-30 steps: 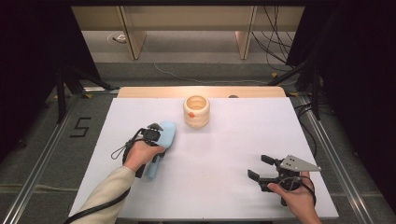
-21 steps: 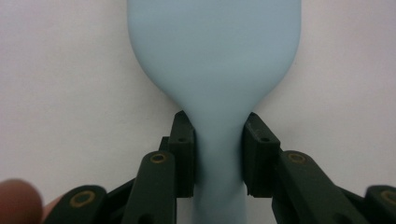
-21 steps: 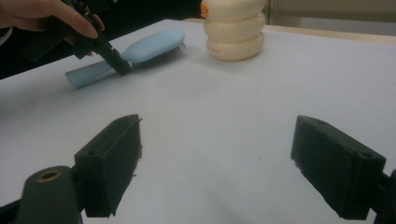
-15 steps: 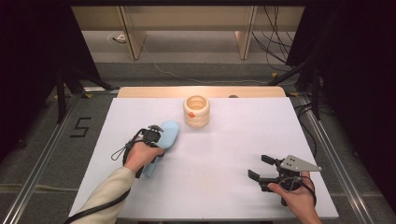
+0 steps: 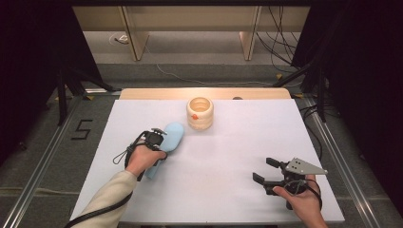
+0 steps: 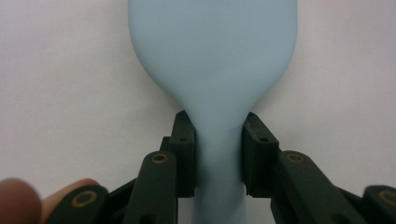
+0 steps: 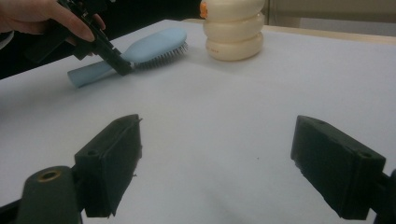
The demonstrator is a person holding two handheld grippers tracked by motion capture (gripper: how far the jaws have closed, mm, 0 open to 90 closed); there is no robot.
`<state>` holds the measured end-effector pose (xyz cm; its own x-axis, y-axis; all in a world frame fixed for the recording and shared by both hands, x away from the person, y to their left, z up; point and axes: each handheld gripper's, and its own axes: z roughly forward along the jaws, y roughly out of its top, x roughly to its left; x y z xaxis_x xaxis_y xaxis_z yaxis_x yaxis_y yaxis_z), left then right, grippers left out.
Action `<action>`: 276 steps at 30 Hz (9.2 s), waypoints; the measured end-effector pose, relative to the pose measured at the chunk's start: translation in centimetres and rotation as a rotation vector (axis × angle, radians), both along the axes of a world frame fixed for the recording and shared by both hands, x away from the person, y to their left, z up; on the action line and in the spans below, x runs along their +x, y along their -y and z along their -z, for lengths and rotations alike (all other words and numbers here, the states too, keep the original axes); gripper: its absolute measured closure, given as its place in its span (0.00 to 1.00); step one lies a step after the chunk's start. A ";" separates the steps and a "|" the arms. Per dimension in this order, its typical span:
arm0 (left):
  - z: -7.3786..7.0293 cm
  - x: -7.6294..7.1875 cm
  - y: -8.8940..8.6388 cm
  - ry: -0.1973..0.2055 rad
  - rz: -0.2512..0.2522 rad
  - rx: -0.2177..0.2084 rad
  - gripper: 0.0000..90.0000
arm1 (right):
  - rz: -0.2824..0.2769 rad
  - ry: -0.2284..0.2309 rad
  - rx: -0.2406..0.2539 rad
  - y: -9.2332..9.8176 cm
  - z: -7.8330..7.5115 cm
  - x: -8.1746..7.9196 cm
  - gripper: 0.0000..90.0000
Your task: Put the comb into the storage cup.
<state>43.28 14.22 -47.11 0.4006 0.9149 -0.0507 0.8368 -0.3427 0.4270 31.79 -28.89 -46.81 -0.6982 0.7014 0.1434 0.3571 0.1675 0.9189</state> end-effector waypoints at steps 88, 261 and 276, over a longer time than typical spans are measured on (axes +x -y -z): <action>-3.6 -4.9 1.6 0.448 0.190 -0.223 0.77 | 0.027 0.001 0.056 0.3 -0.1 -0.1 0.18; -3.6 -7.7 8.3 0.565 0.437 -0.281 0.77 | -0.027 0.019 0.211 -6.9 -2.8 3.3 0.07; -3.5 -8.1 9.1 0.561 0.457 -0.291 0.77 | -0.032 0.022 0.221 -8.1 -3.2 4.0 0.07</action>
<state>35.20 5.13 -43.64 0.7713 0.6338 0.0586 0.2717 -0.4112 0.8701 35.76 -20.83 -43.65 -0.7244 0.6320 0.2755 0.3339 -0.0280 0.9422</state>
